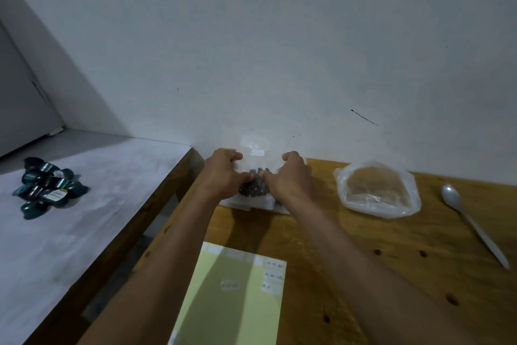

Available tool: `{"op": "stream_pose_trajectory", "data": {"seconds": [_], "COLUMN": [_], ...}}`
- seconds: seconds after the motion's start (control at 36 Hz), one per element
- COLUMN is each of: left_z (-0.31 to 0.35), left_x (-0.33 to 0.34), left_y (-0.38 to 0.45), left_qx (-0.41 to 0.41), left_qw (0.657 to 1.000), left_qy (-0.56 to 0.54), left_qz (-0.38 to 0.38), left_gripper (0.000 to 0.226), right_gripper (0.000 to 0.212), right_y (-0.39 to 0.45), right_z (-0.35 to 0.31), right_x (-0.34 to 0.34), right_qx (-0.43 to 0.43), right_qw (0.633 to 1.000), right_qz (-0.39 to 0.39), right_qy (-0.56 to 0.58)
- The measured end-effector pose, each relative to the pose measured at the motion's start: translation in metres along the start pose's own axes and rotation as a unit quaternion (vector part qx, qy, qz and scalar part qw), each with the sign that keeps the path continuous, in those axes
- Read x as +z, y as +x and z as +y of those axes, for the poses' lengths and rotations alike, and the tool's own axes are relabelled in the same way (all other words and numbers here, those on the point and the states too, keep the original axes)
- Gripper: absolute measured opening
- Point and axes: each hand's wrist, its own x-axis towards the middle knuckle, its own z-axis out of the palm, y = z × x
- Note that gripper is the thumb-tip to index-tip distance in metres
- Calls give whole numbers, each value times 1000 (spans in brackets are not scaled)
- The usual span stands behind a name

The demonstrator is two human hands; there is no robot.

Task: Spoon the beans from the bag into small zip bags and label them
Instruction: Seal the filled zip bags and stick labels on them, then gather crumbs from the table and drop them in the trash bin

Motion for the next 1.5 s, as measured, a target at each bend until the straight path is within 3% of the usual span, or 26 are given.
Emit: {"op": "stream_pose_trajectory", "data": {"seconds": [0.14,0.42,1.0,1.28,1.5], "left_z": [-3,-1,25,51,41], "left_x": [7,11,3,35,72], "left_y": [2,-3,-56,-125,-172], "left_qx": [11,4,71,139,152], "left_qw": [997,996,996,990,988], "left_qy": [68,89,45,-14,39], "left_qz": [-17,-25,29,22,-4], "left_gripper": [63,60,52,45,35], "right_gripper": [52,48,49,23,15], "right_y": [0,2,-39,-109,-175], "right_z": [4,15,23,67,98], "right_x": [7,14,-36,-123,-125], "right_qx": [1,-18,-59,-78,-95], "right_qw": [995,988,997,996,991], "right_qz": [20,16,10,48,-51], "right_qy": [-100,-155,-52,-7,-77]}}
